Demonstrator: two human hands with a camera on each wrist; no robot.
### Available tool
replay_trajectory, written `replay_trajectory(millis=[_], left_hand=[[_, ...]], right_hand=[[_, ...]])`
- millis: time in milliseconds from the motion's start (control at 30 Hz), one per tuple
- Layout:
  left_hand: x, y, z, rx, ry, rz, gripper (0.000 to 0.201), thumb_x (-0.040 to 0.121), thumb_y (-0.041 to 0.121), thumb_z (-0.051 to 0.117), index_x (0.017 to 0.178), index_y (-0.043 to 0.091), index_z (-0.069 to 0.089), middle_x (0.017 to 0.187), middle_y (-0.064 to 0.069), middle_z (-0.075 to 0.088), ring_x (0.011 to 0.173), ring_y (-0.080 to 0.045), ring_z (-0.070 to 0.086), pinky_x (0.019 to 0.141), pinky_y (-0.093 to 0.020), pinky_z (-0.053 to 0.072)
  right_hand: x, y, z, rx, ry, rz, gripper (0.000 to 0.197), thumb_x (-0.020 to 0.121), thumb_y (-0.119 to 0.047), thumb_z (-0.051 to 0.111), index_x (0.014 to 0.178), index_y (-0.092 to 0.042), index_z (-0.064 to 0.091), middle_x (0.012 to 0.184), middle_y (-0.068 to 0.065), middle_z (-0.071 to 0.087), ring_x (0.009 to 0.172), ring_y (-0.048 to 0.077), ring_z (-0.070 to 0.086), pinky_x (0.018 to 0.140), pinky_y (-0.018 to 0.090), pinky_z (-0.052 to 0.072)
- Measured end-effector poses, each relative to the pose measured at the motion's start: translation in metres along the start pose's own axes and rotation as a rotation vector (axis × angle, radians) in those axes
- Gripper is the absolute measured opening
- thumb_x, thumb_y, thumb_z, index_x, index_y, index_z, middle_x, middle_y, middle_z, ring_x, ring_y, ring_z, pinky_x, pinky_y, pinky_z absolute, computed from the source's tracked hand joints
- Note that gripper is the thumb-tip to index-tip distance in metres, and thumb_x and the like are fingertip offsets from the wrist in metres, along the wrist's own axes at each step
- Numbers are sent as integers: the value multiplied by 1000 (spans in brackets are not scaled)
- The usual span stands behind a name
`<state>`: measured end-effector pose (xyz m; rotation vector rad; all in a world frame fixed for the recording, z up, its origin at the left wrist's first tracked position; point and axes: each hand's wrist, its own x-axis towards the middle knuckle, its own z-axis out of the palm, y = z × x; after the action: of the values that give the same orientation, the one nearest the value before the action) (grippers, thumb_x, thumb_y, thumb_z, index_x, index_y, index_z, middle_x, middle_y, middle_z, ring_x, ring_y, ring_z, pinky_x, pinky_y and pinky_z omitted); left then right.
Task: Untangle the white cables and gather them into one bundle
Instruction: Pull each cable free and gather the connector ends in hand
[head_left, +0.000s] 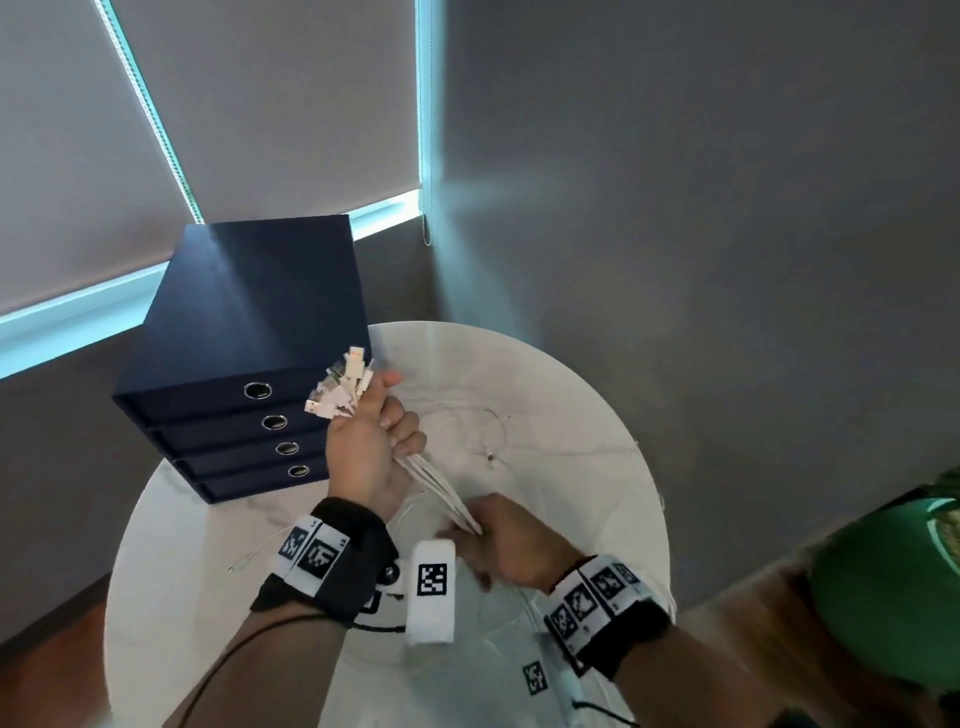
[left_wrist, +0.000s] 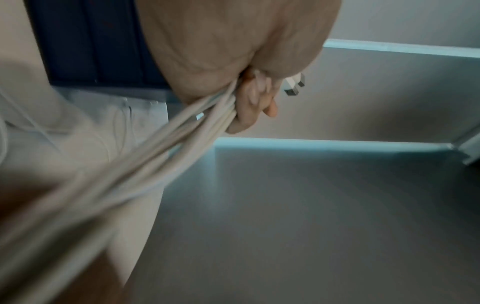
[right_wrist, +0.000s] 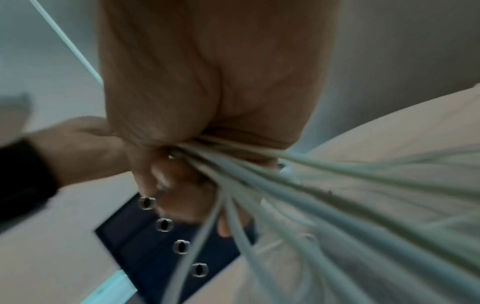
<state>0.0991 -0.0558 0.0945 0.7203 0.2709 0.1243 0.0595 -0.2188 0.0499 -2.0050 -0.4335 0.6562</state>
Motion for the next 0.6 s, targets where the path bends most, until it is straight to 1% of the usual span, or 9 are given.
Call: replay_trajectory(millis=[67, 167, 267, 333, 400, 433, 500, 533, 600], left_hand=[[6, 9, -12, -54, 79, 23, 27, 105, 27, 44, 86, 16, 59, 52, 8, 28, 40, -4, 23, 35, -17, 21], [9, 14, -30, -97, 167, 40, 26, 106, 28, 44, 87, 16, 58, 51, 8, 28, 39, -5, 23, 34, -18, 22], [12, 17, -45, -100, 231, 67, 25, 105, 28, 45, 88, 16, 59, 52, 8, 27, 40, -6, 22, 34, -18, 22], [14, 22, -55, -113, 263, 88, 25, 105, 28, 46, 89, 15, 60, 52, 8, 27, 40, -6, 22, 35, -18, 21], [16, 31, -63, -133, 277, 112, 25, 105, 28, 45, 89, 16, 59, 52, 8, 27, 40, -6, 22, 35, -18, 21], [17, 35, -67, -137, 282, 124, 25, 105, 28, 44, 88, 17, 59, 52, 8, 26, 40, -5, 22, 35, -17, 22], [18, 41, -74, -138, 294, 140, 26, 105, 28, 44, 88, 17, 59, 51, 9, 26, 40, -5, 22, 35, -17, 21], [18, 44, -77, -140, 301, 146, 26, 105, 29, 44, 87, 17, 59, 51, 9, 27, 40, -5, 22, 35, -17, 21], [16, 47, -83, -145, 312, 151, 27, 105, 30, 44, 86, 18, 59, 51, 9, 27, 40, -5, 22, 34, -17, 21]], right_hand=[[-5, 32, -13, -77, 96, 100, 33, 93, -33, 61, 63, -21, 53, 46, -6, 50, 40, 1, 44, 49, 24, 39], [-21, 74, -39, -289, 139, 204, 41, 92, -39, 61, 58, -20, 47, 49, -5, 46, 40, 0, 43, 51, 22, 35], [-36, 112, -66, -382, 159, 335, 38, 90, -42, 61, 61, -20, 52, 54, -4, 50, 45, 0, 46, 51, 19, 36], [-47, 133, -83, -437, 209, 365, 29, 90, -41, 63, 70, -19, 62, 61, -4, 57, 59, 7, 56, 61, 25, 43], [-58, 148, -100, -424, 279, 388, 20, 91, -33, 65, 76, -19, 66, 67, -5, 60, 72, 13, 60, 68, 28, 45], [-64, 152, -109, -395, 317, 403, 16, 91, -27, 66, 76, -20, 66, 69, -5, 60, 74, 14, 58, 67, 26, 44], [-74, 162, -131, -414, 362, 444, 17, 91, -16, 66, 75, -21, 63, 73, 2, 60, 78, 16, 56, 62, 18, 42], [-78, 168, -144, -459, 377, 480, 21, 92, -14, 65, 74, -24, 61, 76, 5, 62, 80, 17, 59, 62, 19, 42], [-87, 179, -172, -606, 437, 584, 21, 94, -17, 58, 76, -26, 58, 89, 12, 69, 88, 27, 65, 72, 29, 46]])
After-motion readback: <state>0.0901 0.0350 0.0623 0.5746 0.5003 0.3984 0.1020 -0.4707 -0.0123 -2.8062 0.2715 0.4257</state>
